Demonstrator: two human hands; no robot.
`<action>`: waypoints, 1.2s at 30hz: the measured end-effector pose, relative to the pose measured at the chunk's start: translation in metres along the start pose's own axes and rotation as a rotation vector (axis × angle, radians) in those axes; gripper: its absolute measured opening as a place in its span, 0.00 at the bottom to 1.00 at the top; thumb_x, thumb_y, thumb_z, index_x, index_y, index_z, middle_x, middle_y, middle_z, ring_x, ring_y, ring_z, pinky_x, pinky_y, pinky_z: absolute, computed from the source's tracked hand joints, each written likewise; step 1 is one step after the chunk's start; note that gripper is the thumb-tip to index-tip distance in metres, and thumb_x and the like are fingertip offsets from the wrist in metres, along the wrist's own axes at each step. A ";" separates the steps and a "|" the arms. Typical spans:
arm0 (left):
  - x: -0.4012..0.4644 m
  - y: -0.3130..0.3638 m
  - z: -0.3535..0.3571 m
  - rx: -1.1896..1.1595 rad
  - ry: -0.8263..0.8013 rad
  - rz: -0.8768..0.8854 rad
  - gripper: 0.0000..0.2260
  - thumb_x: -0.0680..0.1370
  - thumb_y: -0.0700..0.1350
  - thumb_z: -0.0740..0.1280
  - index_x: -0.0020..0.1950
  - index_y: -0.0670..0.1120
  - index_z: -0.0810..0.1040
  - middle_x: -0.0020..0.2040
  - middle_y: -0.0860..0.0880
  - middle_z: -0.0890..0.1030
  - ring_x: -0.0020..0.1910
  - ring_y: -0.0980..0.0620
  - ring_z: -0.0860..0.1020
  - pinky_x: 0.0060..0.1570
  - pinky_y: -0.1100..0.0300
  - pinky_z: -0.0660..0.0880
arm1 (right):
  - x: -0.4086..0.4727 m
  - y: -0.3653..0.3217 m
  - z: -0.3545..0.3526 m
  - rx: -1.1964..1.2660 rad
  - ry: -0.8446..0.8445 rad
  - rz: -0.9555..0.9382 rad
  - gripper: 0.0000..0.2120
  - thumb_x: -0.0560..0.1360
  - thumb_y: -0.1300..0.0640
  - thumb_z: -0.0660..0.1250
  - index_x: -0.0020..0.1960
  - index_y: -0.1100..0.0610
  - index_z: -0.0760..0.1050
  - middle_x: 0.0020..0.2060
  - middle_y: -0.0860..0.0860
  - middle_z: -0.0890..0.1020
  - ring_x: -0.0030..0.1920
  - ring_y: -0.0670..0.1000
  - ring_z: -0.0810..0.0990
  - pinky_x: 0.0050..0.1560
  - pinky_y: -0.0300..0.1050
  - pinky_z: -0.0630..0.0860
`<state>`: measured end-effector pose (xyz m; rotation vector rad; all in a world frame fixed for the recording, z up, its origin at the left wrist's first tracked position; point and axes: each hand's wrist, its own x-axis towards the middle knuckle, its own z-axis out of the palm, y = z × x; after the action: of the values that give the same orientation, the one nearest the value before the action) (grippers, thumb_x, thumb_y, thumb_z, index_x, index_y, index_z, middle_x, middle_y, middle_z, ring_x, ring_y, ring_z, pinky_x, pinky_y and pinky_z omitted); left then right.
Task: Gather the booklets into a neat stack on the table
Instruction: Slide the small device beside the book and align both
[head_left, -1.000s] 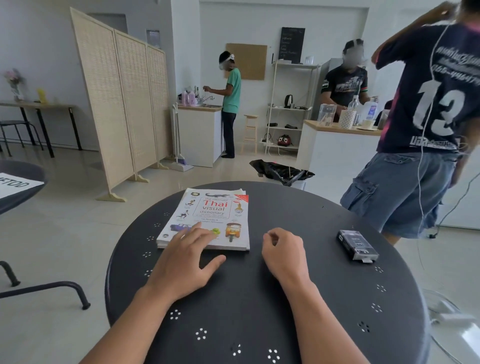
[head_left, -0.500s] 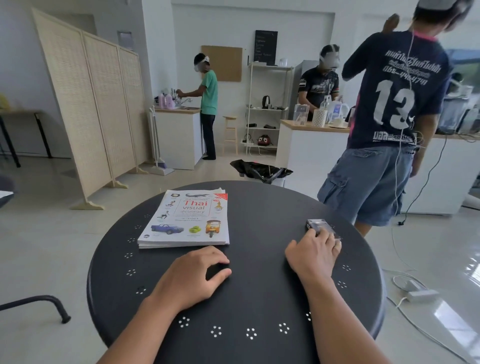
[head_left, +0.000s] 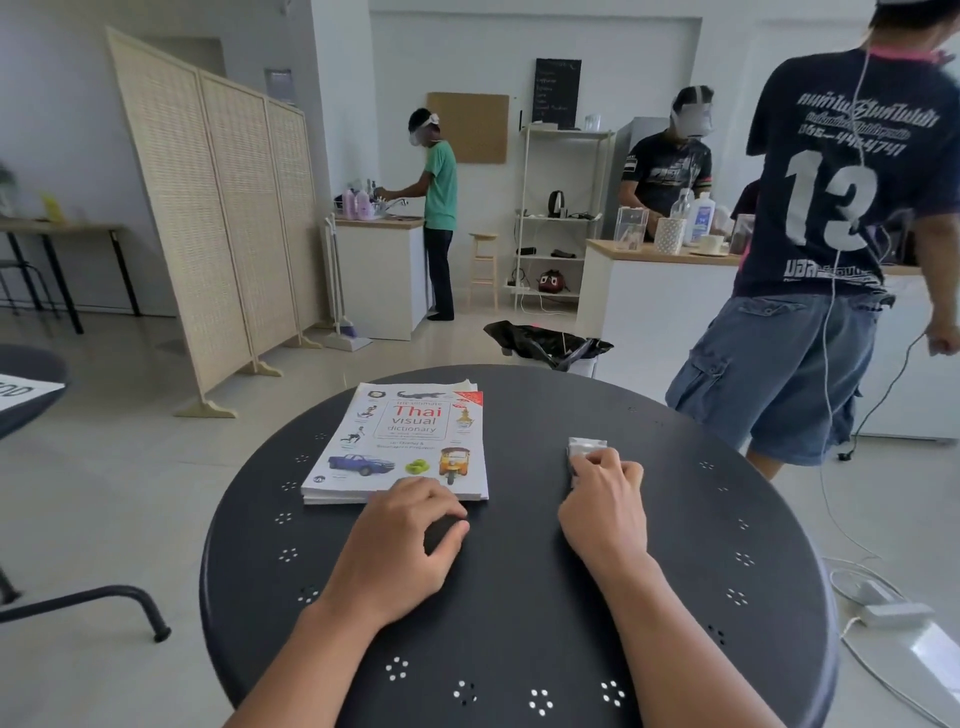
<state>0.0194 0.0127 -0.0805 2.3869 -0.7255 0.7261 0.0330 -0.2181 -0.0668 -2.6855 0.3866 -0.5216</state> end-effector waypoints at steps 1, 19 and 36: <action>0.003 -0.006 -0.001 0.020 0.043 0.000 0.09 0.74 0.55 0.68 0.48 0.53 0.83 0.48 0.61 0.80 0.53 0.61 0.77 0.54 0.59 0.73 | 0.003 -0.003 0.003 -0.008 -0.008 -0.019 0.20 0.76 0.68 0.57 0.64 0.57 0.76 0.66 0.51 0.73 0.63 0.58 0.66 0.48 0.45 0.73; 0.020 -0.067 -0.017 0.056 0.003 -0.764 0.61 0.48 0.77 0.71 0.74 0.48 0.63 0.73 0.45 0.65 0.72 0.42 0.67 0.68 0.43 0.68 | -0.008 -0.072 0.015 0.398 -0.234 -0.348 0.33 0.73 0.46 0.73 0.75 0.49 0.66 0.67 0.40 0.73 0.69 0.44 0.70 0.68 0.40 0.69; 0.016 -0.067 -0.023 -0.134 0.149 -0.719 0.26 0.58 0.56 0.83 0.51 0.52 0.79 0.45 0.55 0.81 0.44 0.52 0.78 0.32 0.64 0.67 | -0.003 -0.072 0.023 0.463 -0.409 -0.141 0.19 0.78 0.53 0.69 0.68 0.47 0.69 0.59 0.53 0.73 0.45 0.44 0.75 0.51 0.41 0.71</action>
<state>0.0649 0.0695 -0.0758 2.2072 0.1561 0.5088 0.0534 -0.1456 -0.0584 -2.2926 -0.0395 -0.0721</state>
